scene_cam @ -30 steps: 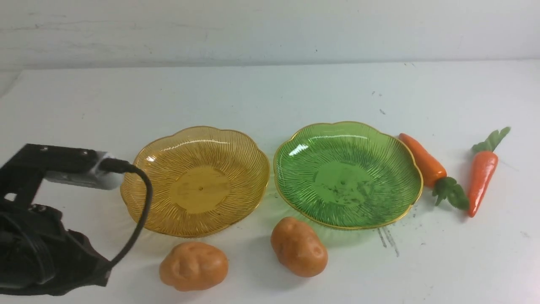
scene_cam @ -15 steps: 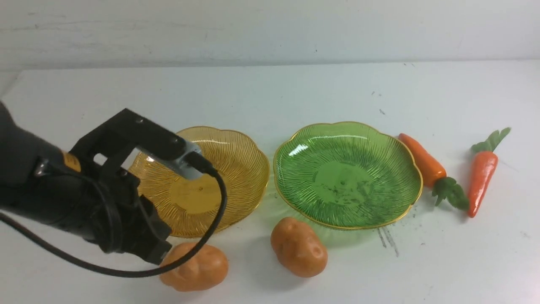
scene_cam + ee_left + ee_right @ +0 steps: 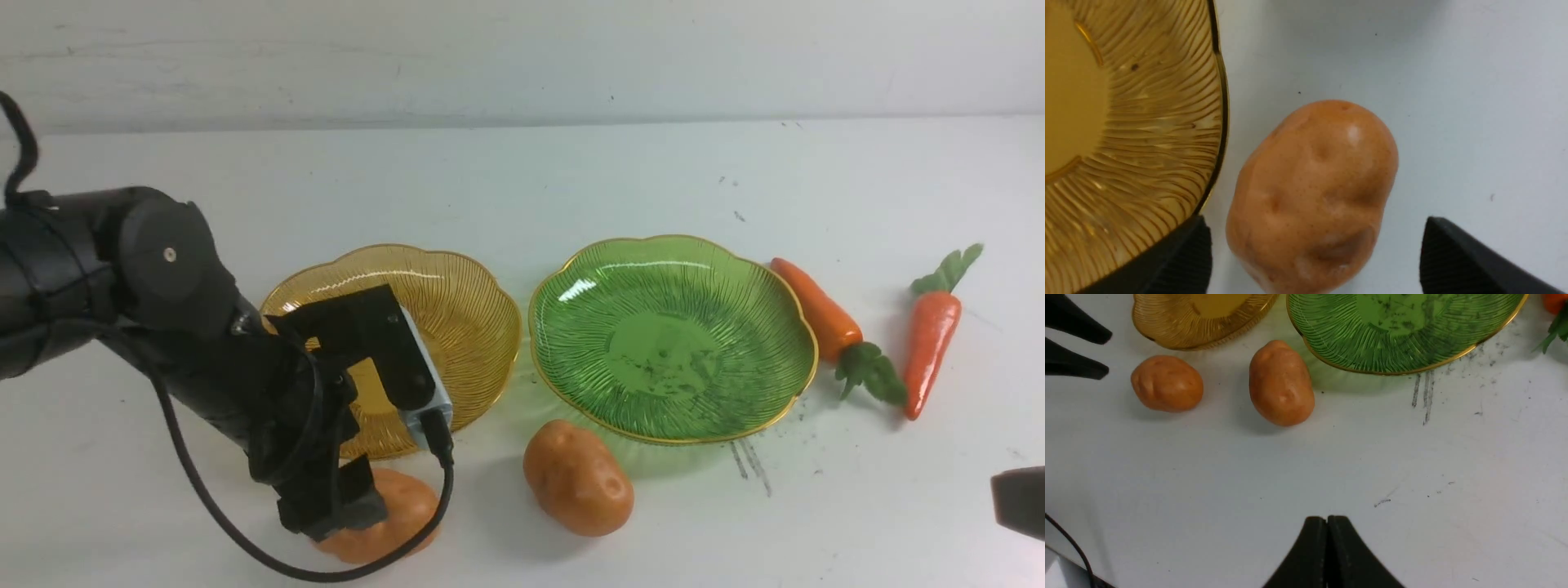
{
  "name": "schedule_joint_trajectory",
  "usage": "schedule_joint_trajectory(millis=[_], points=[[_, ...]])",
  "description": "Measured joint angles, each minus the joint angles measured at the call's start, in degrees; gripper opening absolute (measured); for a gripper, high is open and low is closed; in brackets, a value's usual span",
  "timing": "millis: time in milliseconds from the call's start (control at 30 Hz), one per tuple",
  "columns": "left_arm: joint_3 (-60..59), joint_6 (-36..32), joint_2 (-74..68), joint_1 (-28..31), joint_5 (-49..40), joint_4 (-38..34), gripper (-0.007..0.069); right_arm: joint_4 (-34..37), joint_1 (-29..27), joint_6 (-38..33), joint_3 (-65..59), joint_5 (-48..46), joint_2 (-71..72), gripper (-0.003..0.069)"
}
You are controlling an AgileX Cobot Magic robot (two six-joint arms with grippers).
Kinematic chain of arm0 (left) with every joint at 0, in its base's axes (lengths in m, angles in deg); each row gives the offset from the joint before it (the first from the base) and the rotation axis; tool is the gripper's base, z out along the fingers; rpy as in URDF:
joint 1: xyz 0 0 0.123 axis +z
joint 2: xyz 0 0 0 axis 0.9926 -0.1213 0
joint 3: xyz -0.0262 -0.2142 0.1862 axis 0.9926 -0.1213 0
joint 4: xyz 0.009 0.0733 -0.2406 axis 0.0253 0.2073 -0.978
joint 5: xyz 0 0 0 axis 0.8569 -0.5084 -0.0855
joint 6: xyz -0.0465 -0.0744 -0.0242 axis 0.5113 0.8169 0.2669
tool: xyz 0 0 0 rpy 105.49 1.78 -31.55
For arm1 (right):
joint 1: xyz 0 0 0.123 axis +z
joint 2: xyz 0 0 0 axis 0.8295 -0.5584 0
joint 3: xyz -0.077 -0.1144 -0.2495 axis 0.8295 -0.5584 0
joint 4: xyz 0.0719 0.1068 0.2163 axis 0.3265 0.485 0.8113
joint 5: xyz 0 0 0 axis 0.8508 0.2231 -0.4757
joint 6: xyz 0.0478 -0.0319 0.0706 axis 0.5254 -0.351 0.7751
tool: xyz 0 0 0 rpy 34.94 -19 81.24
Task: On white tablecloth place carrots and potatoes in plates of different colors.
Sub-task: 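Put the potatoes from the left side into the left plate with the left gripper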
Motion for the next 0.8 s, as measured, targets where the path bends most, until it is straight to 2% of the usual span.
schedule_joint_trajectory(millis=[33, 100, 267, 633, 800], points=[[0.0, -0.3, -1.2, 0.0, 0.9, 0.2, 0.0662, 0.0, 0.0, -0.4, 0.0, 0.2, 0.0, -0.0015], [0.0, -0.4, -3.3, 0.0, 2.6, 0.2, 0.0682, 0.0, 0.0, -0.8, 0.0, 0.8, 0.0, -0.0015], [0.0, -0.5, -7.7, 0.0, 3.9, 0.2, 0.0676, 0.0, 0.0, -2.0, 0.0, 1.4, 0.0, -0.0015], [0.2, -0.3, -8.4, 0.0, -1.1, 0.2, 0.0471, 0.0, 0.0, -4.0, 0.0, 2.9, 0.0, -0.0015], [0.2, 0.7, -8.4, 0.0, -5.1, 0.1, 0.0414, 0.0, 0.0, -4.5, 0.0, 3.0, 0.0, -0.0015]])
